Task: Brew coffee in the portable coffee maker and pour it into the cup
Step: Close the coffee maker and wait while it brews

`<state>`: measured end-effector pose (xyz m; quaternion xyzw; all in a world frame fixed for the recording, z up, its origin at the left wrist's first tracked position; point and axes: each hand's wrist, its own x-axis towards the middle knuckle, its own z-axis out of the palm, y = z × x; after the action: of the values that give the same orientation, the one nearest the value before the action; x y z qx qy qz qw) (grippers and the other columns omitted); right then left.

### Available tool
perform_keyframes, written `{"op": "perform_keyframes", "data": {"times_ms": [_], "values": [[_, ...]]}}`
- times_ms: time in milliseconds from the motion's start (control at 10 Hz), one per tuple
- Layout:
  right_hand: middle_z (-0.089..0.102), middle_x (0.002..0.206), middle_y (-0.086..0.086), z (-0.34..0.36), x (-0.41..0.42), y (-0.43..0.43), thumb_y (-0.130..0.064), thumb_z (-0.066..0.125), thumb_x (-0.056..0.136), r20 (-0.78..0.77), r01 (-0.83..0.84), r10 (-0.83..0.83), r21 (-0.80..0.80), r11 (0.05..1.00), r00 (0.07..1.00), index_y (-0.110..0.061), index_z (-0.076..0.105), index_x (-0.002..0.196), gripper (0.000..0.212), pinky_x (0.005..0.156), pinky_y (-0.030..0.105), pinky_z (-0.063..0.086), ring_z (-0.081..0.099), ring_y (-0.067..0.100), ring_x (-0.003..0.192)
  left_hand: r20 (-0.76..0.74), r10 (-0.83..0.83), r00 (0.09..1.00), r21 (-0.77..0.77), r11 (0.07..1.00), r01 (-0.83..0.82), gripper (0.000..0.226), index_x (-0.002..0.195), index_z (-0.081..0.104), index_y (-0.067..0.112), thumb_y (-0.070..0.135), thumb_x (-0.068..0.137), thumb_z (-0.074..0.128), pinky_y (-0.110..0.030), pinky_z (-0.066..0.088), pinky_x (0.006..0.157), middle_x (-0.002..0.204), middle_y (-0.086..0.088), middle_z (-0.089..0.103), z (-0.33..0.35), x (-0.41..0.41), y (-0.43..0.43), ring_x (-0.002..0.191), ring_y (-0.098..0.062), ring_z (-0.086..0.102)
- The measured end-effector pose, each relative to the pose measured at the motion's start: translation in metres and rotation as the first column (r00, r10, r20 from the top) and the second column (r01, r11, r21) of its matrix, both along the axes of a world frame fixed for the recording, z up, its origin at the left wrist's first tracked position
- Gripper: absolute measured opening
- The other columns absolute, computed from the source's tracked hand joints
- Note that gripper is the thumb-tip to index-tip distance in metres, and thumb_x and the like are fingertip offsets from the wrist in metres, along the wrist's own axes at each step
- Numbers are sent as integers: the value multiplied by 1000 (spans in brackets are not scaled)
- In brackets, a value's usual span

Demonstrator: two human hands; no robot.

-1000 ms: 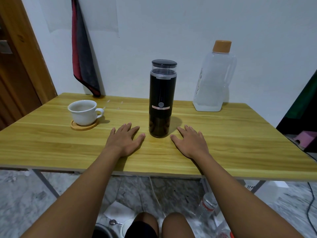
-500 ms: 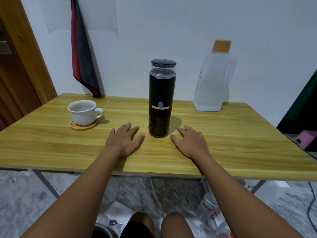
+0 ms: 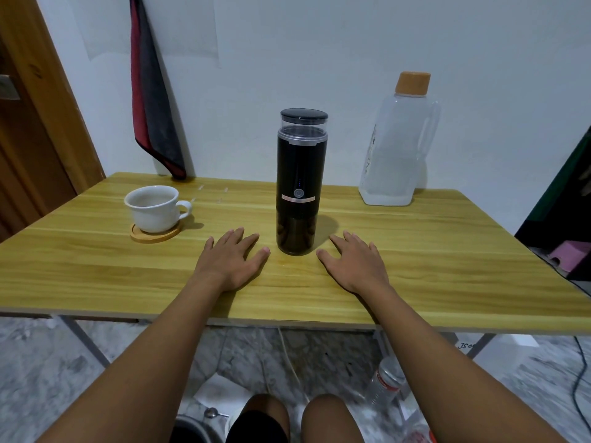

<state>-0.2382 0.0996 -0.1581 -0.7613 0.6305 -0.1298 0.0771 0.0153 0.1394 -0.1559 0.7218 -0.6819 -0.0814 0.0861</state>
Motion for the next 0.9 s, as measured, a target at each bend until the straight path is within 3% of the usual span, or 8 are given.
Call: {"op": "perform_keyframes", "data": {"times_ms": [900], "values": [[23, 165, 2, 2, 0, 3, -66, 33, 96, 21, 0, 0, 4, 1000, 1000, -30, 34, 154, 69, 123, 46, 10, 15, 20, 153, -5, 7, 1000, -2, 1000, -7, 68, 160, 21, 37, 69, 99, 20, -49, 2, 125, 171, 2, 8, 1, -1, 0, 157, -17, 4]]}}
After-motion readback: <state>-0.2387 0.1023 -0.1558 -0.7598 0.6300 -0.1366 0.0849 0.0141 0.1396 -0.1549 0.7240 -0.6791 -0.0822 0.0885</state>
